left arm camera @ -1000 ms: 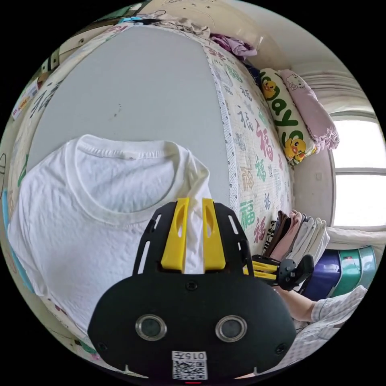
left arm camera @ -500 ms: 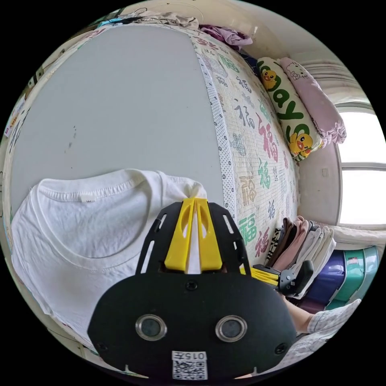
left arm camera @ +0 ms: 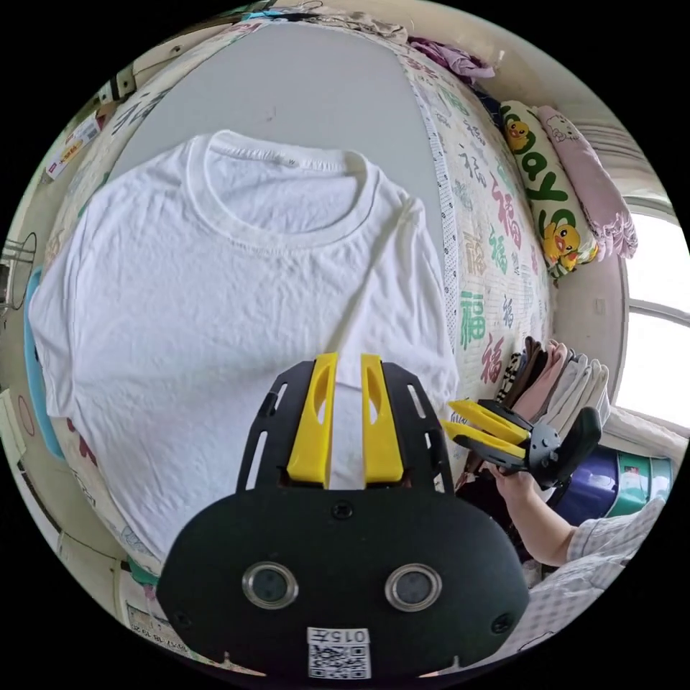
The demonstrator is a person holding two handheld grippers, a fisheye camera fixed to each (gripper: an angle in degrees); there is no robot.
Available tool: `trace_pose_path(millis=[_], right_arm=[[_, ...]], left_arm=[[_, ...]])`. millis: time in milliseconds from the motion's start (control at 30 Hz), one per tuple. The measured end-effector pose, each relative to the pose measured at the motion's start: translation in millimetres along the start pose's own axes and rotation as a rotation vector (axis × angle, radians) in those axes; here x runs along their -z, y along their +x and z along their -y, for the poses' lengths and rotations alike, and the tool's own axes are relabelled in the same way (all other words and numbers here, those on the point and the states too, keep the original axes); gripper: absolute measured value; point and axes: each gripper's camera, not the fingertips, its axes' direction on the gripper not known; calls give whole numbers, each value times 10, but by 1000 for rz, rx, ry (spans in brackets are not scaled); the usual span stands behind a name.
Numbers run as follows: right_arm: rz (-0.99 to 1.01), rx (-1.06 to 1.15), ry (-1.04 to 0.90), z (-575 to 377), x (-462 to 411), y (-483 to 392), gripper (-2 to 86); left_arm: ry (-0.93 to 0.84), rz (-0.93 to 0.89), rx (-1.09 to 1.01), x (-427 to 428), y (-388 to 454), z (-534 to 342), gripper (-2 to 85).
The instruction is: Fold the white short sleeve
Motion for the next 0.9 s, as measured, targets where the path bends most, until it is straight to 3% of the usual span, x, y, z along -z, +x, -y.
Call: trace_pose_path(millis=[200,367,533,700,900], right_arm=[[-46,-50,-26,-173,386,-124,6],[-47,-22,-4,-344,794,-291,14],[-97,12,-39,-340,1124,-453,82],[-164,7,-75,-341,1414,-549,20],[-80,29,-47,-447,2039,-680,-1]], left_arm=[[7,-10,-21,-7,-142,-31,-2],[58,-16,-12,131,-305,-180,-5],[35,-76,14,6,-429,-261,14],[31,-38,-9,-125,-435,-363,8],[87,-34,-23,66,-505,-597,-1]])
